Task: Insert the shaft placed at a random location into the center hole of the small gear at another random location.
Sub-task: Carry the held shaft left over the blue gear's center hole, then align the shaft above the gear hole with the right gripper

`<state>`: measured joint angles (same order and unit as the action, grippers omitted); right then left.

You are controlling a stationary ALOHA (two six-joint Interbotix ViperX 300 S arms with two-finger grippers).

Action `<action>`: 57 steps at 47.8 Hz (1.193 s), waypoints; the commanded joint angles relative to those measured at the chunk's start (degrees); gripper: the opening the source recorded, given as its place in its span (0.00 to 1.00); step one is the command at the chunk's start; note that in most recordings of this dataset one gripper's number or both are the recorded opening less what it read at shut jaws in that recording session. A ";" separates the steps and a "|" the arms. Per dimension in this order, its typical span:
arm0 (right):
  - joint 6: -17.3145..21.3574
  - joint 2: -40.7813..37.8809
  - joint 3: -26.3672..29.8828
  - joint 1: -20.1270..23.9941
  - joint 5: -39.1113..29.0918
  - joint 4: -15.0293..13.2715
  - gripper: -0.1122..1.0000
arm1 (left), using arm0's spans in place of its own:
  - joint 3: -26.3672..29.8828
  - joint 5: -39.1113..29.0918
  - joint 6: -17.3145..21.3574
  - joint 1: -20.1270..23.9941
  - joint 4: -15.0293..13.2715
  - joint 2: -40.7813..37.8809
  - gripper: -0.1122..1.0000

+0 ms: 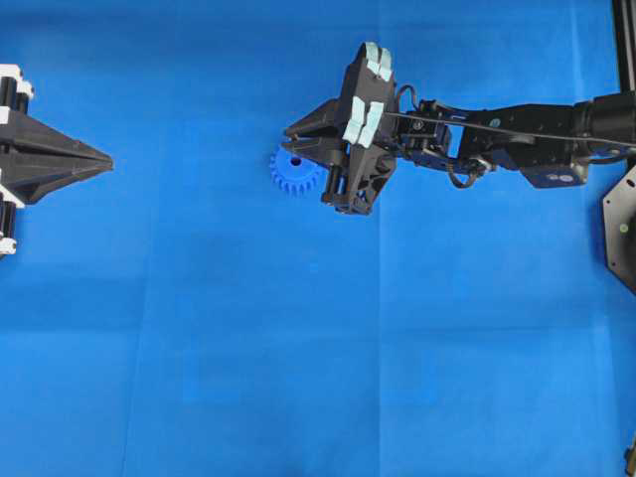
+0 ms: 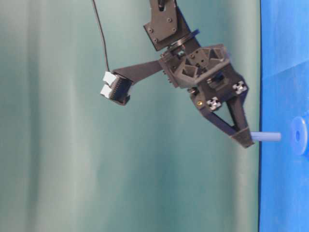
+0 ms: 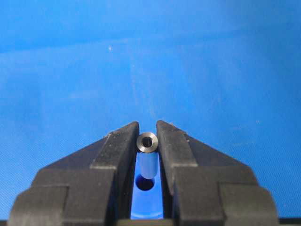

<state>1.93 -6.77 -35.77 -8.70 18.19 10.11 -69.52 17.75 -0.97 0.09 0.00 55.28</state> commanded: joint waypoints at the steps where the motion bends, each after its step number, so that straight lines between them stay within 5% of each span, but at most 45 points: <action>1: 0.09 0.00 0.62 0.09 0.53 0.09 0.13 | 0.53 0.53 0.00 0.09 0.18 -0.44 0.10; 57: 0.09 2.02 0.70 1.23 0.97 0.18 0.13 | 0.62 0.62 -1.41 0.09 0.09 -0.18 0.10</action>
<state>2.02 -5.36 -35.86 -7.56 18.63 10.20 -69.61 17.75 -2.29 0.09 0.09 55.37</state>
